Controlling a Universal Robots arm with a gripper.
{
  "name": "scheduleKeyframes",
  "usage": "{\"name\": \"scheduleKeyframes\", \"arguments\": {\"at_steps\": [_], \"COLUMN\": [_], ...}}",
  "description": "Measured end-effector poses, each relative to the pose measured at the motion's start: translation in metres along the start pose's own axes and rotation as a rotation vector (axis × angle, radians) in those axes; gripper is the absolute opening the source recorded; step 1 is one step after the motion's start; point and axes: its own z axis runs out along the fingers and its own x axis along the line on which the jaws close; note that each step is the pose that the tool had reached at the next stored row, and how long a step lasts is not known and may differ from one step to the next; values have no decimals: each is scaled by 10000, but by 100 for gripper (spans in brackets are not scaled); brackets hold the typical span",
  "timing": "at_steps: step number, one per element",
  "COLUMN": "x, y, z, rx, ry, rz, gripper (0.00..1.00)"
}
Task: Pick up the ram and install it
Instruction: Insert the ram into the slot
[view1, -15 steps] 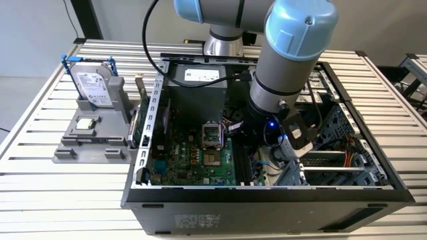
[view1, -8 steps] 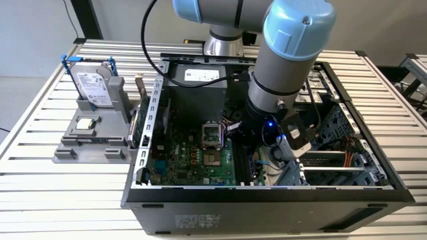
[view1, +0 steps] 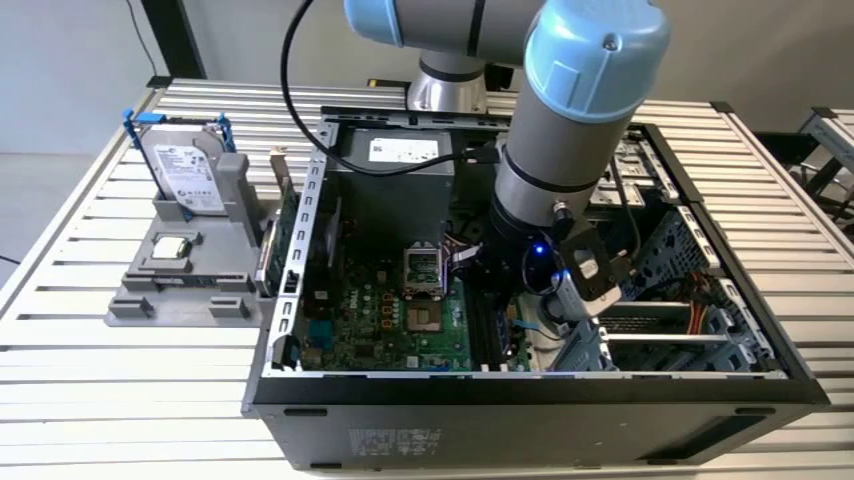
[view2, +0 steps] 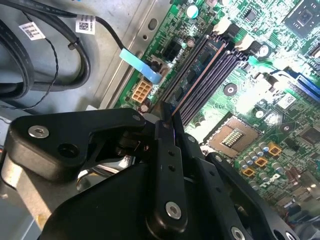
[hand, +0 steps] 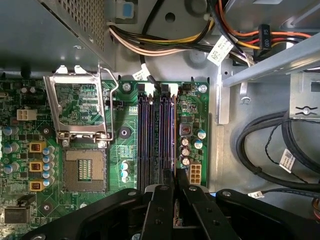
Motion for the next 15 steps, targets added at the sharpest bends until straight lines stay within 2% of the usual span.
{"name": "scheduleKeyframes", "arguments": {"at_steps": [15], "x": [12], "y": [-3], "z": [21], "rx": [1], "ry": [-1], "rz": [36], "gripper": [0]}}
